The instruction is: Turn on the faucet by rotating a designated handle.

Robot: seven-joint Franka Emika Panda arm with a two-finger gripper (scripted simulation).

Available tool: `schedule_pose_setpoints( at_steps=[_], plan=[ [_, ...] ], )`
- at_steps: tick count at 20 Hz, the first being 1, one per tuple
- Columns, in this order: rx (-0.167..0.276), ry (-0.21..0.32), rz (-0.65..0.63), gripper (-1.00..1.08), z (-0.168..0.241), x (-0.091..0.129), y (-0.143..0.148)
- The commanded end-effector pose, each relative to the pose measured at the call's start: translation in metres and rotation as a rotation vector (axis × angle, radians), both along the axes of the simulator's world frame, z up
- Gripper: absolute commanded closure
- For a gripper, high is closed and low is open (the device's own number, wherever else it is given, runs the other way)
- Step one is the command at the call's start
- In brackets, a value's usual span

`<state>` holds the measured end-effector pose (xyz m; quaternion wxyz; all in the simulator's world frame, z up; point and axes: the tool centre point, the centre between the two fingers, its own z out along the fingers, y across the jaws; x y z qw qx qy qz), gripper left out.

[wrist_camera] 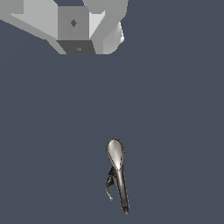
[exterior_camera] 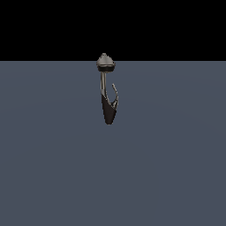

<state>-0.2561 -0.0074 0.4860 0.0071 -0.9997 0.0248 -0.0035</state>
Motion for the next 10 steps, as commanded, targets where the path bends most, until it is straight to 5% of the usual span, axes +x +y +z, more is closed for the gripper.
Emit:
schedule_pose_setpoints(
  at_steps=[1,10],
  plan=[
    [0.0,0.0,0.0,1.08,0.0,0.0,0.0],
    [-0.032,0.006,0.025,1.08,0.001,0.006,0.013]
  ],
)
